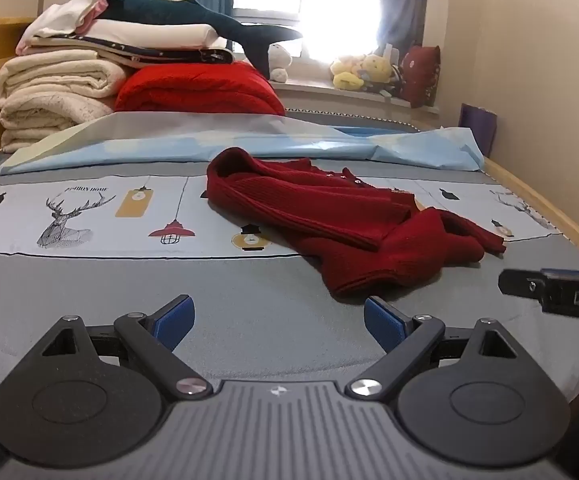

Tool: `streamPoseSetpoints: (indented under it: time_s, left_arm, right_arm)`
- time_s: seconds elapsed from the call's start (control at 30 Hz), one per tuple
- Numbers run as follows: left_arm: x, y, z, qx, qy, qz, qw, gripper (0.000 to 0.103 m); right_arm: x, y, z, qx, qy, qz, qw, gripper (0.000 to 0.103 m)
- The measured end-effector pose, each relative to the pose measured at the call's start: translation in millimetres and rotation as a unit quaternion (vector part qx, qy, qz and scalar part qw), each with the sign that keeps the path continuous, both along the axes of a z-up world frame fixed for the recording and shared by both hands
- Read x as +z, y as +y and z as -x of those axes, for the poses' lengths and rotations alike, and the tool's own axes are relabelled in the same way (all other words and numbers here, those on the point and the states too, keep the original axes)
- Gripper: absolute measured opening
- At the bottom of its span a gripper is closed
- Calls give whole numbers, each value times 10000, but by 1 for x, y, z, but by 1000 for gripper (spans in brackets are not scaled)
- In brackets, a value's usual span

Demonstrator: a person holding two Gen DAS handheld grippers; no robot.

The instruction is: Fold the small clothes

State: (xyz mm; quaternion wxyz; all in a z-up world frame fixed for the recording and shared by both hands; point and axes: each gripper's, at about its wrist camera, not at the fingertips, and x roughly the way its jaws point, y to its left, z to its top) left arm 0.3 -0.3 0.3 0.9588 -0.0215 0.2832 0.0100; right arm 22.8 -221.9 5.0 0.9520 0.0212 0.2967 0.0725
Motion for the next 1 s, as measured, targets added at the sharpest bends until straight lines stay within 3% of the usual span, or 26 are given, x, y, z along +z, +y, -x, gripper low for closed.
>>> streamPoseSetpoints:
  time_s: [0.3, 0.33, 1.0]
  left_arm:
    - [15, -1, 3, 160, -113, 336, 9992, 94]
    - [8, 4, 3, -47, -112, 217, 9997, 94]
    - [0, 0, 1, -158, -19, 298, 9994, 94]
  right_arm:
    - [-4, 14, -6, 184, 60, 152, 9997, 60]
    - [-4, 15, -6, 197, 74, 164, 9996, 60]
    - [-9, 29, -9, 230, 63, 205, 9995, 63]
